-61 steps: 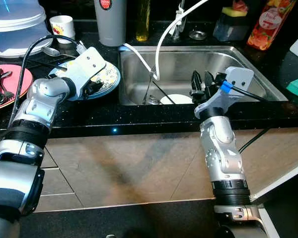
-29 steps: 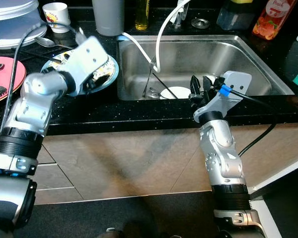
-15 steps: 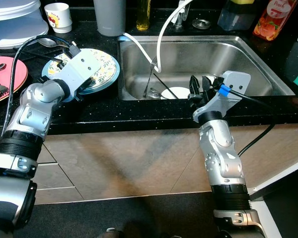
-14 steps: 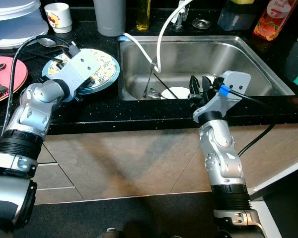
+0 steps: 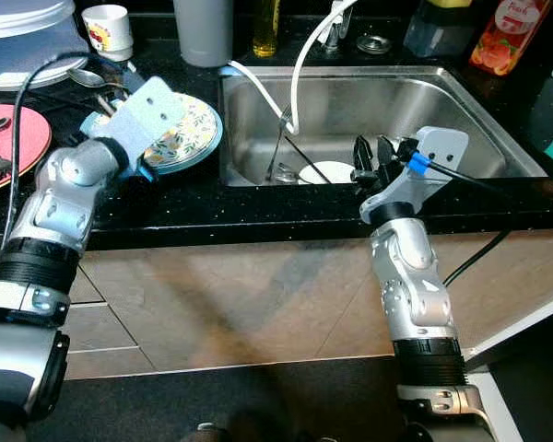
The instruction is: Kitchen organization
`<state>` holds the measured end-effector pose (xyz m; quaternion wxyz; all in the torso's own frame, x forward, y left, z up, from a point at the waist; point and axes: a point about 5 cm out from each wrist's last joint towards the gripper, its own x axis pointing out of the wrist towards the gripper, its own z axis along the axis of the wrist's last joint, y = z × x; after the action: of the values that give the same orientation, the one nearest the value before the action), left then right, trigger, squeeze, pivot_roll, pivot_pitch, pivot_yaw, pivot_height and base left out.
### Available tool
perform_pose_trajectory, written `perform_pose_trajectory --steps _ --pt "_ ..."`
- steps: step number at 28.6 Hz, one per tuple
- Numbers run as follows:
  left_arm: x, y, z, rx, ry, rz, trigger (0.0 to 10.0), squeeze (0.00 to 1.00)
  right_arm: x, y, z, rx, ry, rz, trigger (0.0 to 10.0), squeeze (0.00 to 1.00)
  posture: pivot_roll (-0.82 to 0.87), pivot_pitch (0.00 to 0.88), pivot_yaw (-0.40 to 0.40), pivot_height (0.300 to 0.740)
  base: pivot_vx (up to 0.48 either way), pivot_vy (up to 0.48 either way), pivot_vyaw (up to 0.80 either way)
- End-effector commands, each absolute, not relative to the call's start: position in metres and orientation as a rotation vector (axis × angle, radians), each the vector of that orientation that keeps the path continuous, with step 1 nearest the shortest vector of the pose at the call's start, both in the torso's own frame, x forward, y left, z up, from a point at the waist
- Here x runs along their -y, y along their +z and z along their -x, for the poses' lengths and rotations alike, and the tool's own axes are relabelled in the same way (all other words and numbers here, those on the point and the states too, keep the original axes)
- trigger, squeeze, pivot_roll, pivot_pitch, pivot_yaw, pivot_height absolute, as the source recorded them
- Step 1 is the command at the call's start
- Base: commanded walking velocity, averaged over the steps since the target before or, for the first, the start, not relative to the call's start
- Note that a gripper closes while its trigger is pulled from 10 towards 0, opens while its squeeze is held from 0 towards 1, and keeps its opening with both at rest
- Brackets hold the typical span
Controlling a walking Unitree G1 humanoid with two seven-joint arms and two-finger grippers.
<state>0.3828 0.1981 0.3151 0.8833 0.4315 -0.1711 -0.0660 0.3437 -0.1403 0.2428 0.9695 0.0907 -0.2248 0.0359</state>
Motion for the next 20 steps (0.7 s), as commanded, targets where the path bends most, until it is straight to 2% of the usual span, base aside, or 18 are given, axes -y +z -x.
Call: perform_pose_trajectory --steps 1,4,6,8,11,12,16,20 --pt "-0.175 0.346 -0.372 0.587 -0.108 -0.919 10.0 0.0 0.141 0.242 -0.345 0.45 0.073 -0.189 10.0 0.0 0.24 0.159 -0.023 0.74 0.0 0.0 0.0" --pt "-0.165 0.353 -0.368 0.656 -0.118 -0.886 10.0 0.0 0.141 0.242 -0.345 0.45 0.073 -0.189 10.0 0.0 0.24 0.156 -0.024 0.74 0.0 0.0 0.0" --pt "-0.146 0.354 -0.363 0.72 -0.183 -0.853 10.0 0.0 0.141 0.242 -0.345 0.451 0.072 -0.188 10.0 0.0 0.24 0.156 -0.024 0.74 0.0 0.0 0.0" --pt "-0.139 0.354 -0.362 0.738 -0.213 -0.832 10.0 0.0 0.141 0.242 -0.345 0.451 0.072 -0.187 10.0 0.0 0.24 0.156 -0.024 0.74 0.0 0.0 0.0" --pt "-0.106 0.347 -0.361 0.765 -0.319 -0.723 10.0 0.0 0.141 0.243 -0.345 0.453 0.071 -0.188 10.0 0.0 0.23 0.155 -0.021 0.74 0.0 0.0 0.0" --pt "-0.106 0.347 -0.361 0.765 -0.319 -0.723 10.0 0.0 0.141 0.243 -0.345 0.453 0.071 -0.188 10.0 0.0 0.23 0.155 -0.021 0.74 0.0 0.0 0.0" --pt "-0.06 0.322 -0.362 0.643 -0.66 -0.39 10.0 0.0 0.141 0.244 -0.345 0.458 0.07 -0.185 10.0 0.0 0.21 0.15 -0.012 0.74 0.0 0.0 0.0" --pt "-0.047 0.312 -0.363 0.584 -0.761 -0.313 10.0 0.0 0.142 0.244 -0.344 0.461 0.065 -0.184 10.0 0.0 0.2 0.15 -0.01 0.74 0.0 0.0 0.0"
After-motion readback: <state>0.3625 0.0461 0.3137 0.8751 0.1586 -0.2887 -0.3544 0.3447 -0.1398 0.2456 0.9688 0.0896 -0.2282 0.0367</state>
